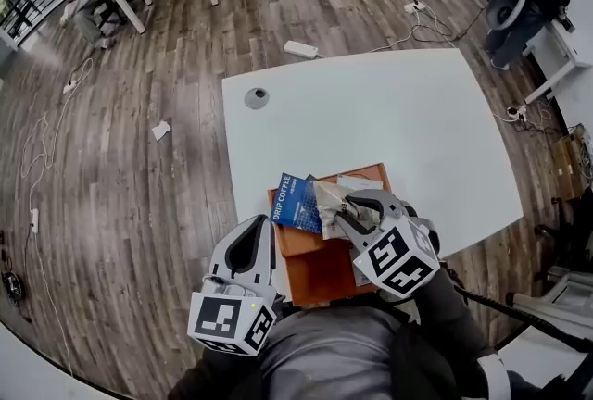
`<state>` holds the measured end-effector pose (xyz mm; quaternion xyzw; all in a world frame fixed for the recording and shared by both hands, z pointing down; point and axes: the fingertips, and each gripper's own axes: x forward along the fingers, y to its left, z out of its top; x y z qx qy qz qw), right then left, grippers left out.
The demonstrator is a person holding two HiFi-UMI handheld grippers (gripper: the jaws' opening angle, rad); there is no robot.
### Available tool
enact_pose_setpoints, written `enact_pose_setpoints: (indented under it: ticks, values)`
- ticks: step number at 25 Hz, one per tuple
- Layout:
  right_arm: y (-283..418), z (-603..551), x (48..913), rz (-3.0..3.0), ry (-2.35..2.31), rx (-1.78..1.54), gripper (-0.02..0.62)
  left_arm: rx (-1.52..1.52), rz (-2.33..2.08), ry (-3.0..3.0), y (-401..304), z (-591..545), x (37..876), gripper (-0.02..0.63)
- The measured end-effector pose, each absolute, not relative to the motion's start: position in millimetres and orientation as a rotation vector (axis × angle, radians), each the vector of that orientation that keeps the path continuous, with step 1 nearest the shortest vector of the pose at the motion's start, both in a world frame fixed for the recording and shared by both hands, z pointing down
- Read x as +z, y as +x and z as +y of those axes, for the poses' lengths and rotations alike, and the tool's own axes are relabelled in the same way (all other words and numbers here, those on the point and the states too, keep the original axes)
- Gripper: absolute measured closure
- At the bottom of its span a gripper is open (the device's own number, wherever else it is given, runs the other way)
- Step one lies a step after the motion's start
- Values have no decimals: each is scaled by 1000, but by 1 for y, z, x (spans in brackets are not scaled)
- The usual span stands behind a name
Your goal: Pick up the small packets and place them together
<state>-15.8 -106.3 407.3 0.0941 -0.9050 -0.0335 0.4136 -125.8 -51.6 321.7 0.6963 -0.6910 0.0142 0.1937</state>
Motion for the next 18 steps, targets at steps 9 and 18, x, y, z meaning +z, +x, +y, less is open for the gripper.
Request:
enact_pose_setpoints:
  ticks: [9,18]
  values:
    - [-21,-109,414,-2282,211,-59,408,59,-1946,1917,-131,-54,331,604]
    - [-15,-100,403,-2311,255,-50,403,51,-1938,1958,-126,-45,322,604]
